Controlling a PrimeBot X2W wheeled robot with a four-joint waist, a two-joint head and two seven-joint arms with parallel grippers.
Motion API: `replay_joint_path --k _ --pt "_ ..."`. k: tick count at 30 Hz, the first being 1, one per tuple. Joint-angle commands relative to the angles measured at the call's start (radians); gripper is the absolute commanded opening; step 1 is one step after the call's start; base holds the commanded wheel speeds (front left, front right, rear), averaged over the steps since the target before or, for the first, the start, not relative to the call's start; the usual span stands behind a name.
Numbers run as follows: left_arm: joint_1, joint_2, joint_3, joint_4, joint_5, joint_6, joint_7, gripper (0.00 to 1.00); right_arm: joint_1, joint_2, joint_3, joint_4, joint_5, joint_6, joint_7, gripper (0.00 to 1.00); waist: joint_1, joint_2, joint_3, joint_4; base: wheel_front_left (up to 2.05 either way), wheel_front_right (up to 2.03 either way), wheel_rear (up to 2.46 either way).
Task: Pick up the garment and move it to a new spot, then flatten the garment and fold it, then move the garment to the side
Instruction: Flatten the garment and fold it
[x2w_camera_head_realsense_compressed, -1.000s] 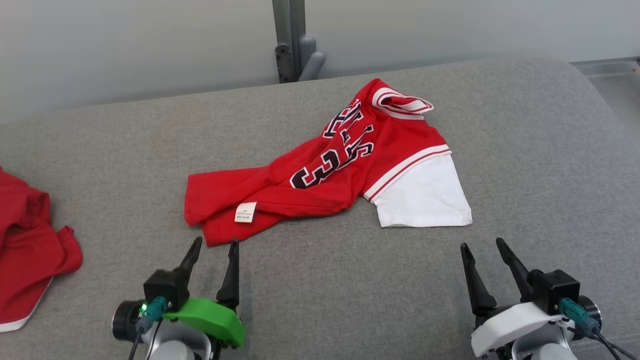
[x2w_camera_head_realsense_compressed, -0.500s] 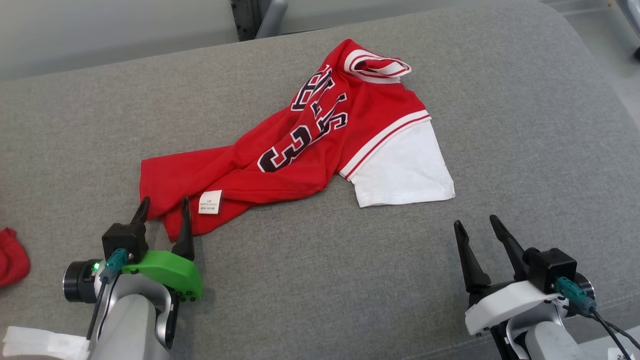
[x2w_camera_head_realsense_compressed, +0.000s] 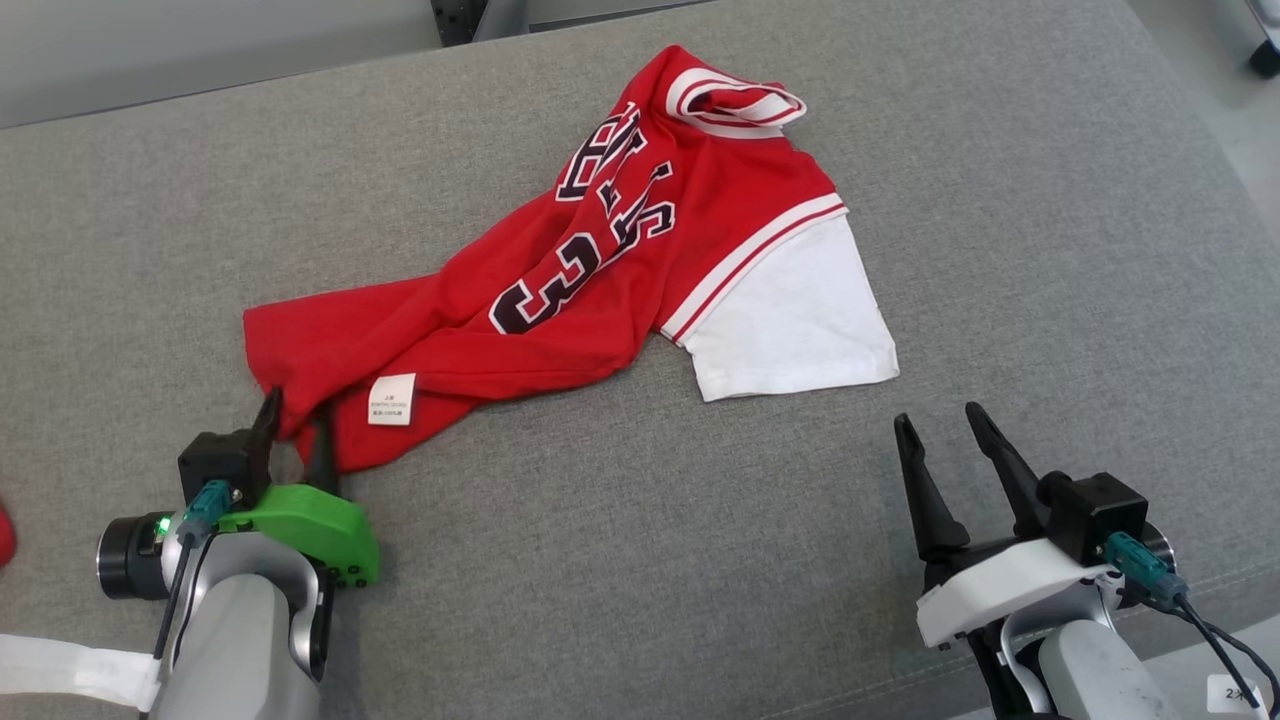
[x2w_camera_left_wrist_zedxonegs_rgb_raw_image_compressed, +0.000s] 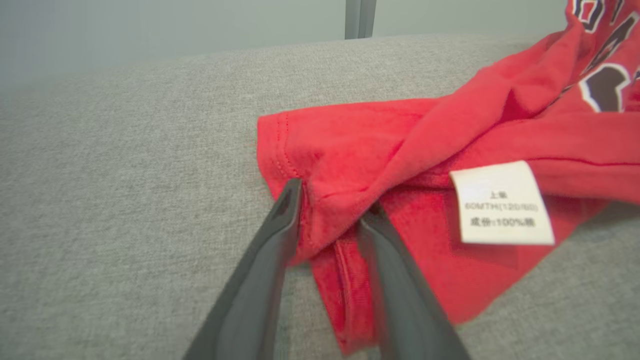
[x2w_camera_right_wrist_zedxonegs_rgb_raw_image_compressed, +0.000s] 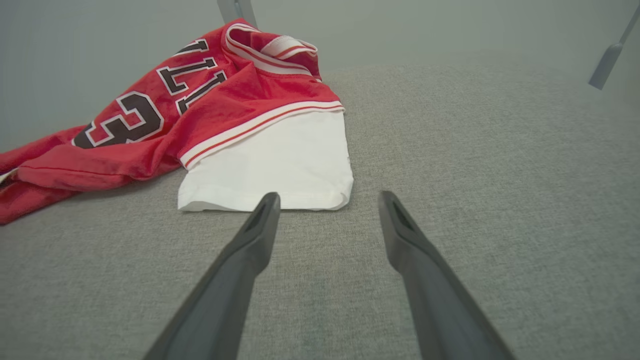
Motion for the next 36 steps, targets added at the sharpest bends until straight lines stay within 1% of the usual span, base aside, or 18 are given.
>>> replay_joint_path --k 1,6,11,15,18,19,20,21,22,24,27,32,36 --pt "-0.015 0.008 0.007 -0.003 0.006 0.003 0.000 0.00 -0.010 0.002 0.002 -0.006 0.004 -0.001 -0.003 1.00 0.0000 0.0000 0.002 -0.001 0.00 0.00 0.00" --pt "-0.029 0.010 0.022 -0.067 0.010 -0.014 0.000 0.00 -0.011 0.007 0.009 -0.015 0.015 -0.001 -0.003 1.00 0.0000 0.0000 0.004 0.001 0.00 0.00 0.00" --pt "-0.069 0.018 0.038 -0.134 0.022 -0.021 0.000 0.00 -0.007 0.011 0.017 -0.008 0.025 -0.001 -0.003 1.00 0.0000 0.0000 0.005 0.004 0.00 0.00 0.00" --pt "-0.144 0.042 0.031 -0.127 0.045 -0.025 0.000 0.00 -0.020 0.013 0.034 0.002 0.028 -0.001 -0.003 1.00 0.0000 0.0000 0.016 -0.007 0.00 0.00 0.00" --pt "-0.222 0.066 0.021 -0.075 0.063 -0.026 0.000 0.00 -0.027 0.013 0.048 0.014 0.036 -0.001 -0.003 1.00 0.0000 0.0000 0.035 -0.028 0.00 0.00 0.00" --pt "-0.253 0.071 0.019 -0.048 0.061 -0.029 0.000 0.03 -0.033 0.013 0.052 0.019 0.039 -0.001 -0.003 1.00 0.0000 0.0000 0.043 -0.036 0.00 0.00 0.00" --pt "-0.285 0.081 0.016 -0.020 0.065 -0.031 0.000 0.38 -0.039 0.013 0.056 0.023 0.039 -0.001 -0.003 1.00 0.0000 0.0000 0.052 -0.046 0.00 0.00 0.00" --pt "-0.316 0.089 0.017 0.014 0.065 -0.030 0.000 1.00 -0.045 0.012 0.059 0.027 0.041 -0.001 -0.003 1.00 0.0000 0.0000 0.061 -0.053 0.00 0.00 0.00" --pt "-0.365 0.105 0.026 0.102 0.057 -0.019 0.000 1.00 -0.055 0.012 0.060 0.036 0.047 -0.001 -0.003 1.00 0.0000 0.0000 0.076 -0.068 0.00 0.00 0.00" --pt "-0.413 0.114 0.036 0.150 0.049 -0.012 0.000 1.00 -0.058 0.013 0.057 0.042 0.051 -0.001 -0.003 1.00 0.0000 0.0000 0.081 -0.080 0.00 0.00 0.00" --pt "-0.414 0.115 0.051 0.196 0.035 0.002 0.000 1.00 -0.054 0.015 0.047 0.049 0.054 -0.001 -0.003 1.00 0.0000 0.0000 0.076 -0.085 0.00 0.00 0.00" --pt "-0.359 0.092 0.073 0.201 0.007 0.010 0.000 1.00 -0.035 0.018 0.039 0.061 0.054 -0.001 -0.003 1.00 0.0000 0.0000 0.049 -0.066 0.00 0.00 0.00" --pt "-0.303 0.066 0.105 0.180 -0.028 0.003 0.000 1.00 -0.039 0.019 0.043 0.065 0.056 -0.001 -0.003 1.00 0.0000 0.0000 0.033 -0.046 0.00 0.00 0.00"
